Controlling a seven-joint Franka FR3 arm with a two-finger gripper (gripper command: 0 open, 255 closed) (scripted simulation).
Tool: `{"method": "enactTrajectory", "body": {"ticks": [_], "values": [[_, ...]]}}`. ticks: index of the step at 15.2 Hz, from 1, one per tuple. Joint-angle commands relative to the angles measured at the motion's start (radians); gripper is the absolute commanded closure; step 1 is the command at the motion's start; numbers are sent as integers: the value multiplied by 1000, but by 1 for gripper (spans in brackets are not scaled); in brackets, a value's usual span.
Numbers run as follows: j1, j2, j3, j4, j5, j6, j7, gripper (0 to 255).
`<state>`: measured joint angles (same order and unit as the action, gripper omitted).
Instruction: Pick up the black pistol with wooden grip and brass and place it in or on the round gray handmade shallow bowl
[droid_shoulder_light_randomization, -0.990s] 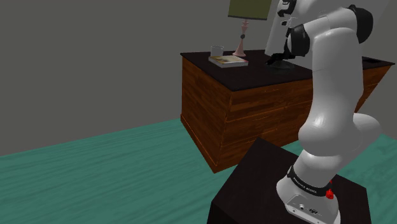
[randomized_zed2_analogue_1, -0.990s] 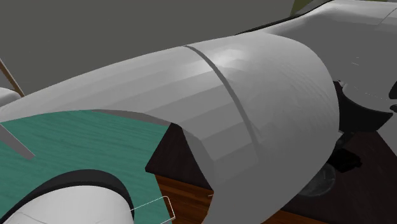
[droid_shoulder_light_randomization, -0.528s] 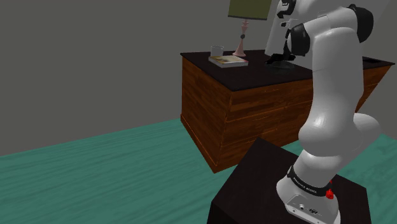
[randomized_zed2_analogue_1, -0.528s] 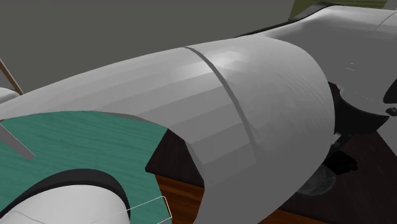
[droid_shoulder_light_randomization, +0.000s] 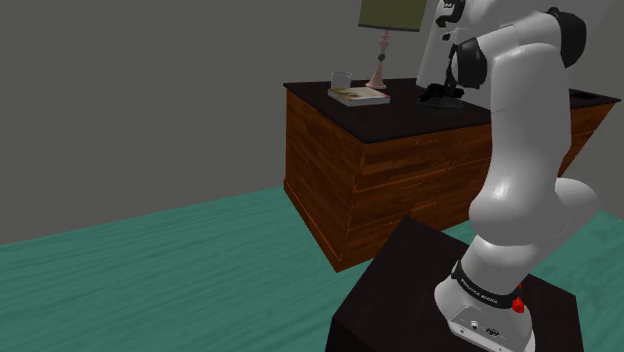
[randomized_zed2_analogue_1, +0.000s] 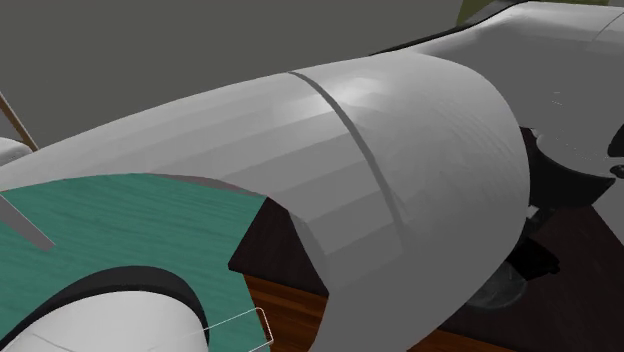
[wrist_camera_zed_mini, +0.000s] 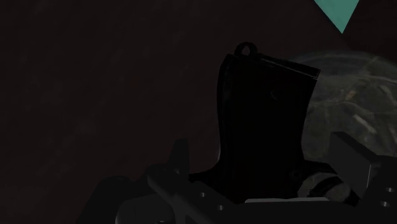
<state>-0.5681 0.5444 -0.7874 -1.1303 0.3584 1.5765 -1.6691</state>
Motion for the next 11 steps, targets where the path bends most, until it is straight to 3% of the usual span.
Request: {"method": "enactTrajectory", "body": {"ticks": [1,3,11], "values": [[-29,14,4,82,9,-65,5,0],[-79,47,15,208,30,-151,13,0],[-79,47,16,208,30,-151,13,0]]}}
